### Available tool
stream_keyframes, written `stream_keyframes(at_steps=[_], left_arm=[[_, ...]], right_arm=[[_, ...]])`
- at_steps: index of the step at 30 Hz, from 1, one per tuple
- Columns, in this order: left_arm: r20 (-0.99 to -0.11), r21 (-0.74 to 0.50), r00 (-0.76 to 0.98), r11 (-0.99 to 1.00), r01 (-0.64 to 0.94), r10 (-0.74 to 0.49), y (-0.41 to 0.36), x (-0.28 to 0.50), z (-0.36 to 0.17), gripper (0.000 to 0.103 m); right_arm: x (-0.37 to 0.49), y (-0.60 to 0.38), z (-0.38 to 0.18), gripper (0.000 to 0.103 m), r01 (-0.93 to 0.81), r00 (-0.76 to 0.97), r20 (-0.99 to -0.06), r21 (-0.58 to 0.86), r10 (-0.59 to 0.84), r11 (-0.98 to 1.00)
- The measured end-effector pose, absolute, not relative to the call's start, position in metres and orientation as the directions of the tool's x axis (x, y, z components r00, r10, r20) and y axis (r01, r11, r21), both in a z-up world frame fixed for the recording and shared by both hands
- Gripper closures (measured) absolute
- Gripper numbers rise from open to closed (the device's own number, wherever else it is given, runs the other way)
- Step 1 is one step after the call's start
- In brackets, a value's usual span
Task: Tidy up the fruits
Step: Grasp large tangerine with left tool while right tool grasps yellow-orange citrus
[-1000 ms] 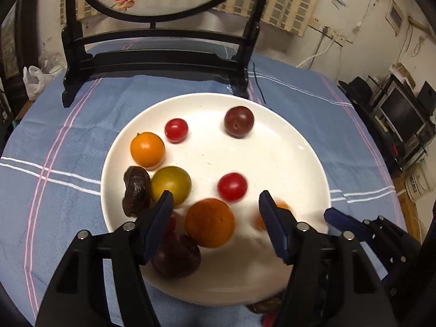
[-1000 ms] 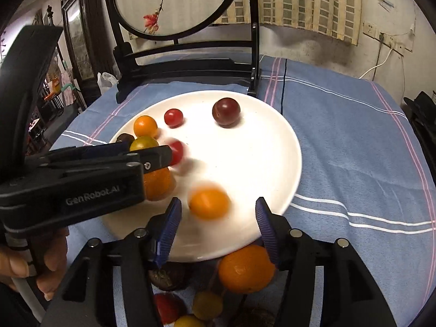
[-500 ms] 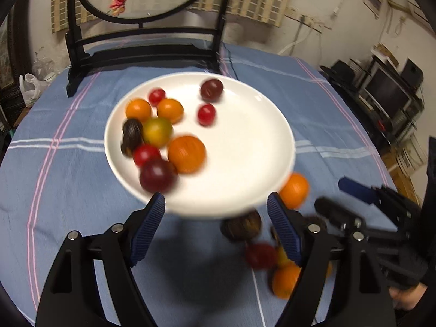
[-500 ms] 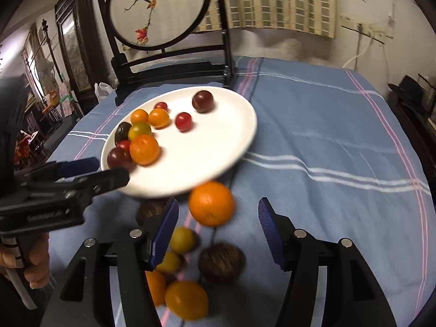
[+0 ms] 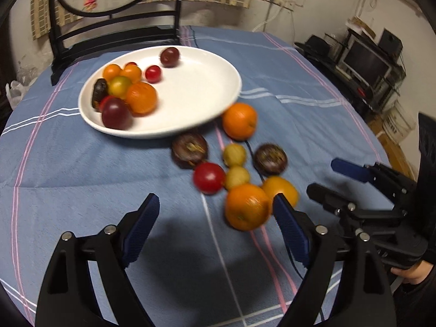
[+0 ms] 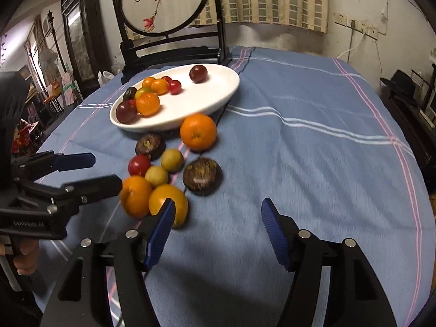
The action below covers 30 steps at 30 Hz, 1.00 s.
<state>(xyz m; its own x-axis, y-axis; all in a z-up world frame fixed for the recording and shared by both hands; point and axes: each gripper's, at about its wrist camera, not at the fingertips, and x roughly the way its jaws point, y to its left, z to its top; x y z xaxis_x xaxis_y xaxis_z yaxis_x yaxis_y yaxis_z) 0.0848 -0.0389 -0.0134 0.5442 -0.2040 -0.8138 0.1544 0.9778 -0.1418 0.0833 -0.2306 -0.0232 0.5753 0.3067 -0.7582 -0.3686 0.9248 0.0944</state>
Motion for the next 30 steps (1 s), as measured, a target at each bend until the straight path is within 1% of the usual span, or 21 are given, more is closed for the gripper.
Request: stream_keyframes(at_steps=[8,11,13,14,15,18,20,23,24,26,30], left_arm=[[-0.839,-0.137,0.498,0.971,0.197,-0.219,-0.055,0.082,-0.032,0.021],[-0.841,-0.146,0.486,0.964,0.222,-0.239,-0.057,0.082,-0.038,0.029],[-0.851,-0.126,0.474,0.963,0.237,-0.228,-0.059,0.083,-0.044,0.034],[-0.854,-0.115,0.473,0.964,0.238,-0.219,-0.060,0.084,-0.046,0.039],[-0.851,-0.099,0.482,0.965,0.242,-0.208,-0.060,0.085,-0.046,0.042],[-0.848,-0.087,0.489,0.963,0.254,-0.206,-0.061,0.090,-0.046,0.042],[-0.844,-0.077,0.497,0.963,0.259,-0.201,-0.062,0.096,-0.045,0.040],[-0.845,-0.071,0.496,0.962,0.264,-0.199,-0.065,0.102,-0.046,0.042],[-0.842,-0.073,0.499,0.961,0.268,-0.203,-0.066,0.102,-0.046,0.049],[-0.833,-0.106,0.496,0.951,0.290,-0.244,-0.066,0.100,-0.044,0.060],[-0.830,-0.105,0.508,0.960,0.260,-0.228,-0.059,0.096,-0.041,0.060]], right_arm=[[0.076,-0.252,-0.027,0.037,-0.332,0.581,-0.750,0.138,0.317,0.933],[0.076,-0.256,-0.029,0.037,-0.324,0.578,-0.750,0.150,0.321,0.934],[0.076,-0.257,-0.031,0.037,-0.322,0.573,-0.751,0.162,0.328,0.933],[0.077,-0.257,-0.031,0.037,-0.322,0.571,-0.752,0.165,0.330,0.932],[0.077,-0.257,-0.032,0.037,-0.324,0.569,-0.752,0.167,0.333,0.931],[0.078,-0.255,-0.034,0.037,-0.333,0.560,-0.755,0.173,0.342,0.927],[0.077,-0.254,-0.036,0.037,-0.338,0.555,-0.757,0.174,0.345,0.925],[0.077,-0.253,-0.035,0.037,-0.340,0.553,-0.759,0.172,0.344,0.925],[0.077,-0.253,-0.036,0.037,-0.339,0.553,-0.760,0.170,0.342,0.925],[0.078,-0.253,-0.036,0.037,-0.338,0.550,-0.763,0.168,0.339,0.926],[0.076,-0.247,-0.034,0.037,-0.350,0.546,-0.769,0.150,0.332,0.925]])
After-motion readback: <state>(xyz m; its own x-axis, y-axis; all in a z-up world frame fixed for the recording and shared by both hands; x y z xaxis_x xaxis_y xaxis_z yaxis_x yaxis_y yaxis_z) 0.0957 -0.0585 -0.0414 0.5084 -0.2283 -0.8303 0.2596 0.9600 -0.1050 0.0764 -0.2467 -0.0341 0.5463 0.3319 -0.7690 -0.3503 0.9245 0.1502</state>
